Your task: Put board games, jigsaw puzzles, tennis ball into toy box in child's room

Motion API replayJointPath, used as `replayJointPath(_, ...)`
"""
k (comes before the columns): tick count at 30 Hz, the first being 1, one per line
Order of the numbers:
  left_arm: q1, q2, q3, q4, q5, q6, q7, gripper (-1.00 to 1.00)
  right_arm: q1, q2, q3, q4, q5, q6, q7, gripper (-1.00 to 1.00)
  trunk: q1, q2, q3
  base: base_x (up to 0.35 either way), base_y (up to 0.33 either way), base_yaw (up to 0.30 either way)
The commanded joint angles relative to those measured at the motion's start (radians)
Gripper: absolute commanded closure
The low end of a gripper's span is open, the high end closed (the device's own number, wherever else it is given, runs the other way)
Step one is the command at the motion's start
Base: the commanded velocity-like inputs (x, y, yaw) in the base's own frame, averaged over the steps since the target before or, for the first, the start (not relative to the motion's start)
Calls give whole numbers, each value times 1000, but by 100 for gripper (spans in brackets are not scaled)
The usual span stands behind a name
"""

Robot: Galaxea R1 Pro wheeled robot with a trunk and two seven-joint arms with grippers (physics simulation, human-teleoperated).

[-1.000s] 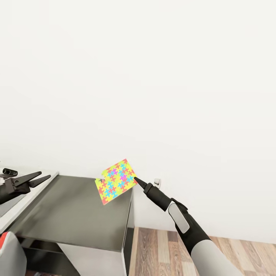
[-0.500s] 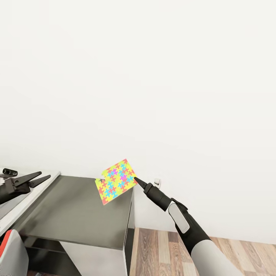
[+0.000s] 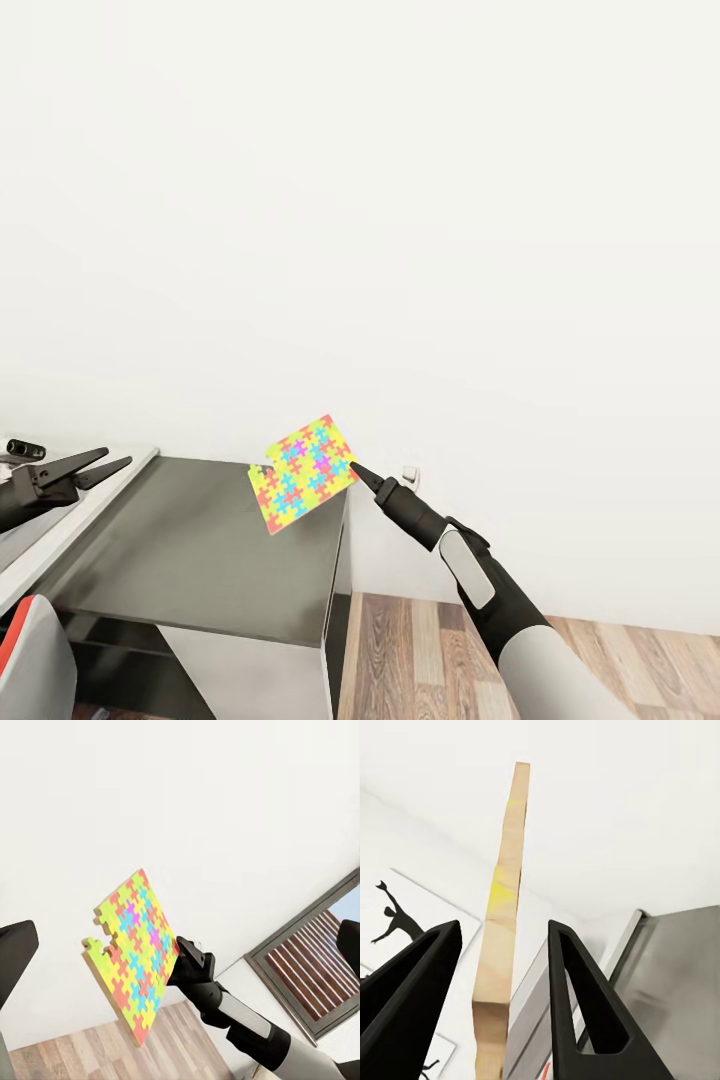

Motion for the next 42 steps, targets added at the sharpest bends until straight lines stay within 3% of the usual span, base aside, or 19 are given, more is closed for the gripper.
replayJointPath(1,-1,0,0,0,-1,11,-4,-100,-1,0,1,0,-10,9,0,100,0,-1,-1,0,0,0)
replayJointPath(9,1,2,23,0,0,13,-4,-100,-1,7,9,-55,-7,33,-33,100,0,-1,-1,0,0,0)
replayJointPath(11,2,1,31,0,0,15,-4,-100,-1,12,27,-68,-5,72,-112,100,0,-1,-1,0,0,0)
replayJointPath(15,-3,11,41,1,0,24,-4,-100,-13,18,62,-92,-19,211,-336,100,0,-1,-1,0,0,0)
replayJointPath(18,-8,74,42,3,4,27,-4,-100,-42,23,62,-177,-43,311,-395,100,0,-1,-1,0,0,0)
replayJointPath(20,-10,114,42,5,6,27,-4,-100,-49,24,57,-217,-62,338,-408,100,0,-1,-1,0,0,0)
replayJointPath(24,-13,147,40,6,7,27,-4,-100,-53,26,49,-266,-77,352,-416,100,0,-1,-1,0,0,0)
replayJointPath(32,-14,181,37,4,7,27,-4,-100,-54,35,47,-329,-82,356,-417,100,0,-1,2,0,0,78)
replayJointPath(36,-13,184,36,3,6,27,-4,-100,-54,55,47,-332,-81,355,-417,100,0,-1,6,0,0,220)
replayJointPath(42,-13,184,35,3,5,27,-4,-100,-54,61,50,-333,-82,352,-417,100,0,-1,13,0,0,232)
